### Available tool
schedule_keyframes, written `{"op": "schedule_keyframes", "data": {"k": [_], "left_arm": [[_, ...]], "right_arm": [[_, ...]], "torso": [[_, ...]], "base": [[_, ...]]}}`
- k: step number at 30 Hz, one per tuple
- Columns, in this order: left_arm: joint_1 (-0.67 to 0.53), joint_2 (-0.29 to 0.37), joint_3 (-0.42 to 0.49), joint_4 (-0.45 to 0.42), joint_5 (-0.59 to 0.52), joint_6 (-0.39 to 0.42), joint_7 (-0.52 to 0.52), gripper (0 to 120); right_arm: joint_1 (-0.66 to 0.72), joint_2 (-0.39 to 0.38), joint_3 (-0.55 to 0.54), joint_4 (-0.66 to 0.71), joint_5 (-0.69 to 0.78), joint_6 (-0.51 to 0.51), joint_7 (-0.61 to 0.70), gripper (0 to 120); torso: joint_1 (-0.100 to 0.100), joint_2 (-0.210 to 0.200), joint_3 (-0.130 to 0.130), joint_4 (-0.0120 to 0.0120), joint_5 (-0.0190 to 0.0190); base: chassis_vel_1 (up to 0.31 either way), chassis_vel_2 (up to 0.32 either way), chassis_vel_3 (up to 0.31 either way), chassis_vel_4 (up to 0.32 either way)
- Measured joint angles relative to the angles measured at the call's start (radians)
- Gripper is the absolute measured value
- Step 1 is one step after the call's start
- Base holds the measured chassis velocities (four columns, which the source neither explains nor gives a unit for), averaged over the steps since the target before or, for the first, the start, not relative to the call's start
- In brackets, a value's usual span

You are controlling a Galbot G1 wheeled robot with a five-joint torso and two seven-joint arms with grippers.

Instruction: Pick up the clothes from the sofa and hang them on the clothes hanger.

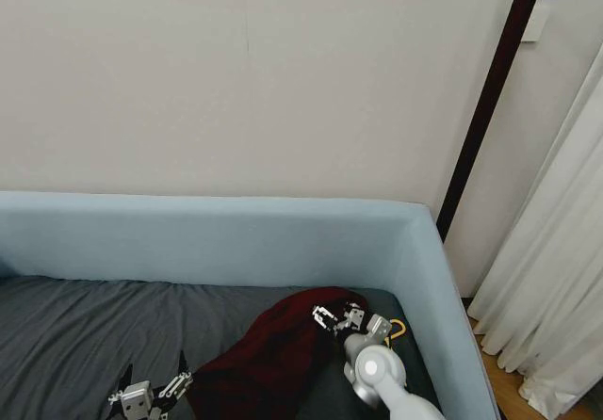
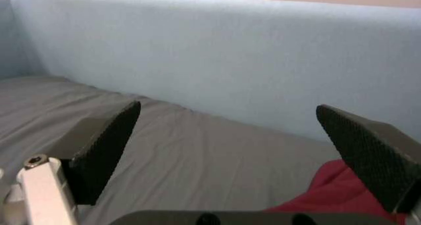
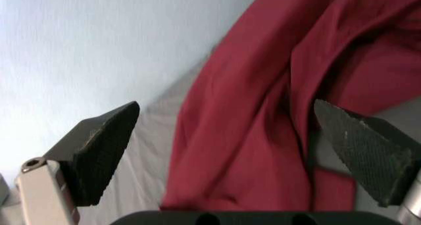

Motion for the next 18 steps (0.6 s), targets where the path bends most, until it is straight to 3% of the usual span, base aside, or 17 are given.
{"op": "schedule_keyframes", "data": {"k": [7, 18], "left_arm": [[0.008, 0.002, -0.012, -0.003, 0.006, 0.001, -0.007, 100], [0.016, 0.005, -0.024, -0.008, 0.009, 0.001, -0.011, 100]], "right_arm": [[0.084, 0.112, 0.135, -0.203, -0.051, -0.020, -0.005, 100], [0.126, 0.161, 0.194, -0.363, -0.158, 0.007, -0.061, 100]], "torso": [[0.000, 0.000, 0.000, 0.0000, 0.0000], [0.000, 0.000, 0.000, 0.0000, 0.0000]], "base": [[0.000, 0.000, 0.000, 0.000], [0.000, 0.000, 0.000, 0.000]]}}
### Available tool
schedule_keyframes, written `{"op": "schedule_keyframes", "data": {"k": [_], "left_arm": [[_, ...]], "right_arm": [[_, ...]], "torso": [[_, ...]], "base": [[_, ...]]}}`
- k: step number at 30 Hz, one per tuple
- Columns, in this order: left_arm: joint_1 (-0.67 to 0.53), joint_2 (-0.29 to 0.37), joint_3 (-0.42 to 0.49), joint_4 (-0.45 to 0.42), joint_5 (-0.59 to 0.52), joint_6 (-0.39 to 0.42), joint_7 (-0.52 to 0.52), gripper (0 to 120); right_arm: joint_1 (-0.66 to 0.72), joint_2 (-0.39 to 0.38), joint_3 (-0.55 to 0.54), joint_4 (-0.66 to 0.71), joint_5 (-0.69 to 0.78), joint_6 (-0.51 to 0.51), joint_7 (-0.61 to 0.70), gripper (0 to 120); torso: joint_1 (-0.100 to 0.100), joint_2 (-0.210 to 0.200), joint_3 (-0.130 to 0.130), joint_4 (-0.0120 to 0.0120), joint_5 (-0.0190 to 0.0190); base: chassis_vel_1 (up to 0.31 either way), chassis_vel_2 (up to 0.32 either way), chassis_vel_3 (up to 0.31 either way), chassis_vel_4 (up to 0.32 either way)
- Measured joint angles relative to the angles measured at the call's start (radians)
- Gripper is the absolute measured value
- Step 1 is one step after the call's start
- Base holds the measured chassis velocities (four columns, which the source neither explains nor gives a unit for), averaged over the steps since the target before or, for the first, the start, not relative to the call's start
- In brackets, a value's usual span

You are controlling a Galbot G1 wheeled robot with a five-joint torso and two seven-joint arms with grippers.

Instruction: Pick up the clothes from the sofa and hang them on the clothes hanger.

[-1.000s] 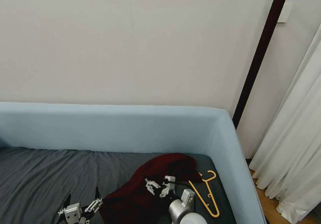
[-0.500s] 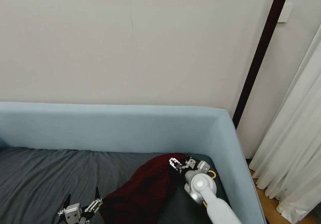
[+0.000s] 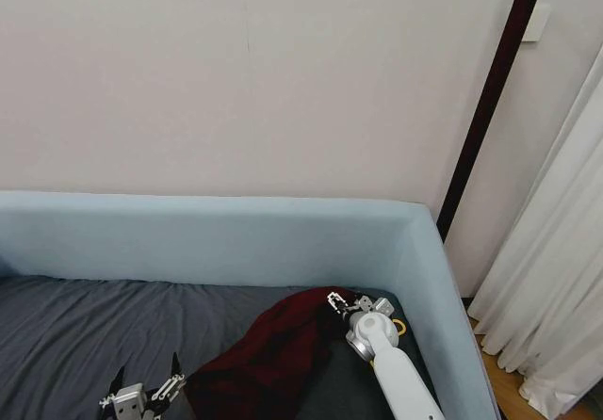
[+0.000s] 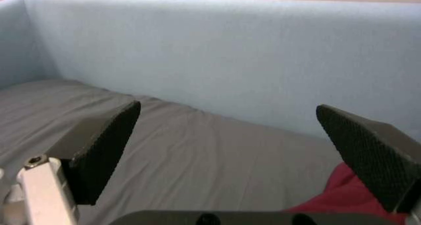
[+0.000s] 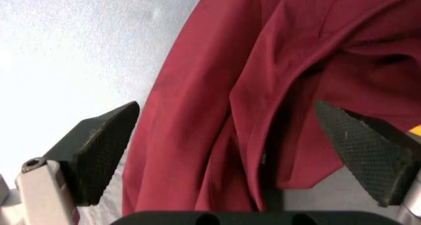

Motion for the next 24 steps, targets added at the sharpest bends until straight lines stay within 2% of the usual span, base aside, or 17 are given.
{"op": "schedule_keyframes", "data": {"k": [4, 7, 9, 12, 13, 15, 16, 20, 21, 24], "left_arm": [[-0.001, -0.003, 0.002, 0.000, 0.004, 0.000, -0.003, 100], [-0.004, -0.007, 0.007, 0.003, 0.007, 0.000, -0.005, 100], [-0.004, -0.008, 0.008, 0.004, 0.008, 0.000, -0.006, 100], [-0.006, -0.010, 0.010, 0.010, 0.009, 0.000, -0.007, 100], [-0.006, -0.010, 0.010, 0.010, 0.009, 0.000, -0.007, 100], [-0.008, -0.012, 0.012, 0.015, 0.010, 0.000, -0.008, 100], [-0.008, -0.012, 0.012, 0.015, 0.010, 0.000, -0.008, 100], [-0.011, -0.015, 0.015, 0.020, 0.011, -0.001, -0.010, 100], [-0.011, -0.015, 0.015, 0.020, 0.011, -0.001, -0.010, 100], [-0.015, -0.015, 0.015, 0.023, 0.011, -0.002, -0.012, 100]], "right_arm": [[0.010, 0.015, 0.021, -0.044, -0.034, 0.005, -0.023, 96], [0.016, 0.029, 0.037, -0.092, -0.075, 0.020, -0.051, 81], [0.016, 0.031, 0.038, -0.097, -0.080, 0.022, -0.056, 78], [0.018, 0.040, 0.042, -0.121, -0.106, 0.035, -0.082, 63], [0.018, 0.040, 0.042, -0.121, -0.106, 0.035, -0.082, 63], [0.023, 0.047, 0.041, -0.132, -0.124, 0.046, -0.099, 52], [0.023, 0.047, 0.041, -0.132, -0.124, 0.046, -0.099, 52], [0.030, 0.052, 0.030, -0.157, -0.179, 0.065, -0.124, 32], [0.030, 0.052, 0.030, -0.157, -0.179, 0.065, -0.124, 32], [0.026, 0.052, -0.013, -0.177, -0.272, 0.090, -0.144, 19]], "torso": [[0.000, 0.000, 0.000, 0.0000, 0.0001], [0.000, 0.000, 0.000, -0.0001, 0.0000], [0.000, 0.000, 0.000, -0.0001, 0.0001], [0.000, 0.000, 0.000, -0.0001, 0.0001], [0.000, 0.000, 0.000, -0.0001, 0.0001], [0.000, 0.000, 0.000, 0.0000, 0.0000], [0.000, 0.000, 0.000, 0.0000, 0.0000], [0.000, 0.000, 0.000, 0.0000, 0.0000], [0.000, 0.000, 0.000, 0.0000, 0.0000], [0.000, 0.000, 0.000, 0.0000, 0.0000]], "base": [[0.000, 0.000, 0.000, 0.000], [0.000, 0.000, 0.000, 0.000], [0.000, 0.000, 0.000, 0.000], [0.000, 0.000, 0.000, 0.000], [0.000, 0.000, 0.000, 0.000], [0.000, 0.000, 0.000, 0.000], [0.000, 0.000, 0.000, 0.000], [0.000, 0.000, 0.000, 0.000], [0.000, 0.000, 0.000, 0.000], [0.000, 0.000, 0.000, 0.000]]}}
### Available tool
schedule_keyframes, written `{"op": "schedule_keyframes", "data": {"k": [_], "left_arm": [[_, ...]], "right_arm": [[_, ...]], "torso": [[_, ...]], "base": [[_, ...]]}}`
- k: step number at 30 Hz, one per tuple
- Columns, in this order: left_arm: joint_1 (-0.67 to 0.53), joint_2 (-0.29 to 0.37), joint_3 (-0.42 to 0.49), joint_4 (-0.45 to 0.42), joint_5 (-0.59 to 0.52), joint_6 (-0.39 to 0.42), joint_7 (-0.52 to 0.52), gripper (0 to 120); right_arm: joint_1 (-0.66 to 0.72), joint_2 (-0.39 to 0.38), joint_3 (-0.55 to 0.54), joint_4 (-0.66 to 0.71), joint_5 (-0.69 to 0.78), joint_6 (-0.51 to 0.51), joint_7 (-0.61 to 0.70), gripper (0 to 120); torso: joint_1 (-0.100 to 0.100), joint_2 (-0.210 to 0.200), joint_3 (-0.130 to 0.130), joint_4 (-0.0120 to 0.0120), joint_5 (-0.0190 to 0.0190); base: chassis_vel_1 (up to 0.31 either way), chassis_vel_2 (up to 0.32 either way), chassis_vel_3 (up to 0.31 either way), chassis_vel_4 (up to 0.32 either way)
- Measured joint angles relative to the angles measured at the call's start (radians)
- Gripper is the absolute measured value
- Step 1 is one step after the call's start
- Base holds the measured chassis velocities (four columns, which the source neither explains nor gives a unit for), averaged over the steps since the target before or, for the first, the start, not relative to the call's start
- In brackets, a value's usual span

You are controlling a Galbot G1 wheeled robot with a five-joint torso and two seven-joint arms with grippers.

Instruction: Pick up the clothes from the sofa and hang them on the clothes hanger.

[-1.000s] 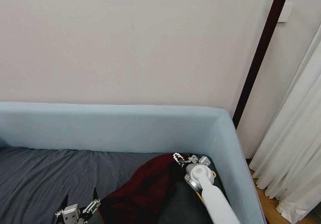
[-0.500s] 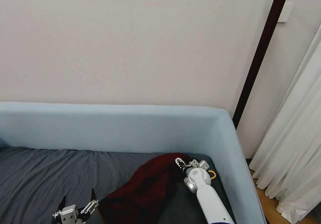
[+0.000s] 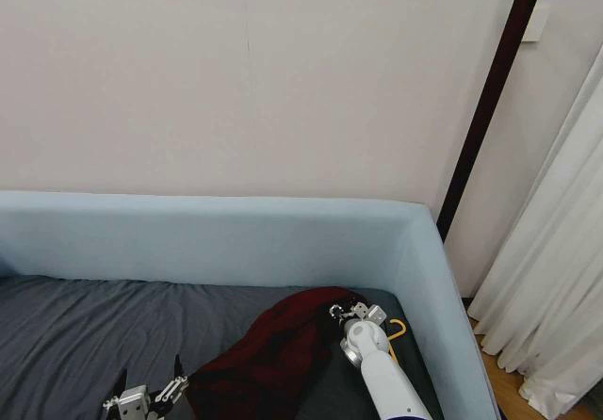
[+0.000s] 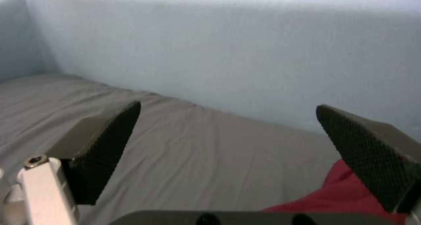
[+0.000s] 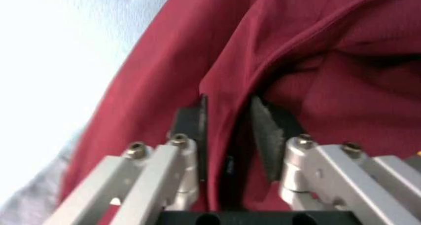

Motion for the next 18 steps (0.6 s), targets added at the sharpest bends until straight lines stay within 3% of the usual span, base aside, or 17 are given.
{"op": "schedule_keyframes", "data": {"k": [6, 11, 14, 18], "left_arm": [[-0.008, 0.002, 0.009, 0.009, -0.002, -0.001, -0.001, 100], [-0.016, 0.005, 0.017, 0.014, -0.007, -0.013, -0.001, 100], [-0.026, 0.013, 0.032, 0.018, -0.016, -0.048, 0.010, 100], [-0.030, 0.020, 0.042, 0.020, -0.020, -0.073, 0.024, 100]], "right_arm": [[-0.025, -0.010, -0.056, 0.026, -0.053, 0.038, -0.015, 0], [-0.056, -0.033, -0.111, 0.134, -0.017, 0.067, 0.010, 0], [-0.100, -0.077, -0.194, 0.333, 0.052, 0.086, 0.049, 0], [-0.119, -0.103, -0.235, 0.423, 0.085, 0.089, 0.066, 0]], "torso": [[0.000, 0.000, 0.000, 0.0000, 0.0000], [0.000, 0.000, 0.000, -0.0001, 0.0000], [0.000, 0.000, 0.000, 0.0002, 0.0000], [0.000, 0.000, 0.000, -0.0001, 0.0000]], "base": [[0.000, 0.000, 0.000, 0.000], [0.000, 0.000, 0.000, 0.000], [0.000, 0.000, 0.000, 0.000], [0.000, 0.000, 0.000, 0.000]]}}
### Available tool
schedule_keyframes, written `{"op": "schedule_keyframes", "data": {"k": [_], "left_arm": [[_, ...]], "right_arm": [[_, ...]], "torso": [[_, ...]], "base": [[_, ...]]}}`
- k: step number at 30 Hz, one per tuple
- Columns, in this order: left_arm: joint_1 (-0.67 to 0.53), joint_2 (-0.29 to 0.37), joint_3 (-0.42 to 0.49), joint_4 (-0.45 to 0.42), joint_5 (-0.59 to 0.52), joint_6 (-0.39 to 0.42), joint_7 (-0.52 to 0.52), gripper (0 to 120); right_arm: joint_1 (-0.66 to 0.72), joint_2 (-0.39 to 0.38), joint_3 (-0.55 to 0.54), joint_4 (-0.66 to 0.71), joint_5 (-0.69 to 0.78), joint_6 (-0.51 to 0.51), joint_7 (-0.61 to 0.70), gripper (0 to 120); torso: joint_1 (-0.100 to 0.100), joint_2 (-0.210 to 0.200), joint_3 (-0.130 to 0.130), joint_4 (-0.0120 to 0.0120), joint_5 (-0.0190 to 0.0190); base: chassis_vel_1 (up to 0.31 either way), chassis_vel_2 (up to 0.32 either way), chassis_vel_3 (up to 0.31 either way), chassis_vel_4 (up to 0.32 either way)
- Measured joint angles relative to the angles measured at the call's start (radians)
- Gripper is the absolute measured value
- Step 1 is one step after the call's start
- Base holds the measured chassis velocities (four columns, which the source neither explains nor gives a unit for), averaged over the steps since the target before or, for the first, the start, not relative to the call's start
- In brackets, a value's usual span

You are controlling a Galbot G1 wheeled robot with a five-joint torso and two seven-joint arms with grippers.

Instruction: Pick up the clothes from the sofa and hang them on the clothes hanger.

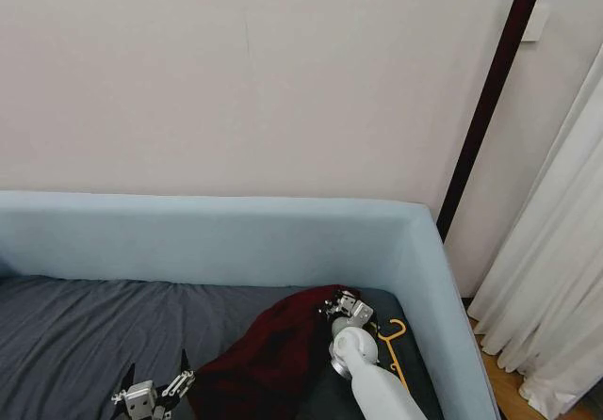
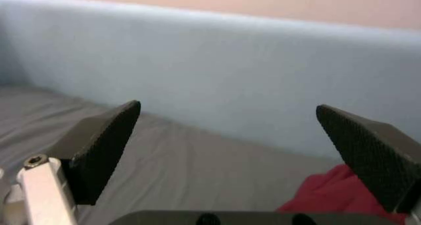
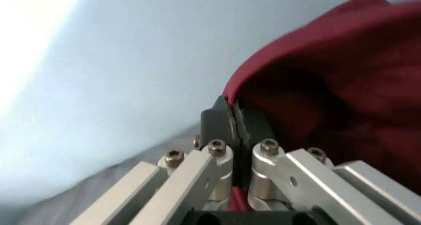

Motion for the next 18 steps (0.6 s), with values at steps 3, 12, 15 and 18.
{"op": "schedule_keyframes", "data": {"k": [3, 12, 15, 18], "left_arm": [[-0.009, 0.019, 0.020, 0.007, -0.004, -0.055, 0.041, 100], [-0.116, 0.156, 0.057, -0.032, -0.046, -0.131, 0.190, 100], [-0.107, 0.169, 0.052, -0.054, -0.057, -0.130, 0.204, 100], [-0.065, 0.163, 0.044, -0.059, -0.058, -0.145, 0.208, 100]], "right_arm": [[-0.018, -0.041, -0.059, 0.124, 0.044, 0.003, 0.031, 0], [0.056, -0.150, -0.238, 0.411, 0.123, 0.069, 0.089, 0], [0.114, -0.165, -0.226, 0.429, 0.119, 0.080, 0.085, 0], [0.201, -0.212, -0.189, 0.436, 0.071, 0.081, 0.081, 0]], "torso": [[0.000, 0.000, 0.000, 0.0000, 0.0001], [0.000, 0.000, 0.000, -0.0001, 0.0000], [0.000, 0.000, 0.000, 0.0000, 0.0002], [0.000, 0.000, 0.000, 0.0004, 0.0002]], "base": [[0.000, 0.000, 0.000, 0.000], [0.000, 0.000, 0.000, 0.000], [0.000, 0.000, 0.000, 0.000], [0.000, 0.000, 0.000, 0.000]]}}
